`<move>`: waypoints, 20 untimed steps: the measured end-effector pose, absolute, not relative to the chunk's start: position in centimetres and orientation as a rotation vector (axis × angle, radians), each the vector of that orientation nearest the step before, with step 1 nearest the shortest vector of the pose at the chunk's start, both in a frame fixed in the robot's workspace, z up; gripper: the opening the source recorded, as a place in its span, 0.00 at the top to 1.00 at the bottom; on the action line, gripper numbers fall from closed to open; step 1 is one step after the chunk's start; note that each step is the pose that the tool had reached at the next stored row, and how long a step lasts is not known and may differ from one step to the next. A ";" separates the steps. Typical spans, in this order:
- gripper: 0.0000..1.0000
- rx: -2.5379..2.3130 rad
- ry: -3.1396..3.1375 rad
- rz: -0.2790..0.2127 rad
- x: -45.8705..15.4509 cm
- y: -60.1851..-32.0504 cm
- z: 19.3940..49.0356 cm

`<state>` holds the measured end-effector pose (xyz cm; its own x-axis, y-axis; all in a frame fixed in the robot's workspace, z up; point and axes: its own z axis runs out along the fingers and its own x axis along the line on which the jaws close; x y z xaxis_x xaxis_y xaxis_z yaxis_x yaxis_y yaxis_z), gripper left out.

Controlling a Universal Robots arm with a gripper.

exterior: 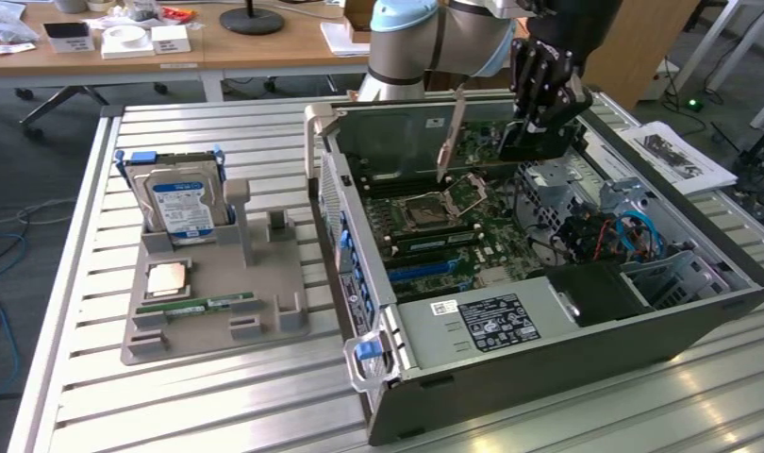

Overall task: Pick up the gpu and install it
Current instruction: 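Insert the gpu into the slot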

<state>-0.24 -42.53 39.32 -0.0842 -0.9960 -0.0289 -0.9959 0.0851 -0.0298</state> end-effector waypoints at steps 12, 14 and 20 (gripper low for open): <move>0.73 -2.101 2.275 -0.007 -1.2 -43.1 38.9; 0.73 -2.101 2.275 -0.007 -1.2 -43.1 38.9; 0.73 -2.101 2.275 -0.006 -1.2 -43.2 38.9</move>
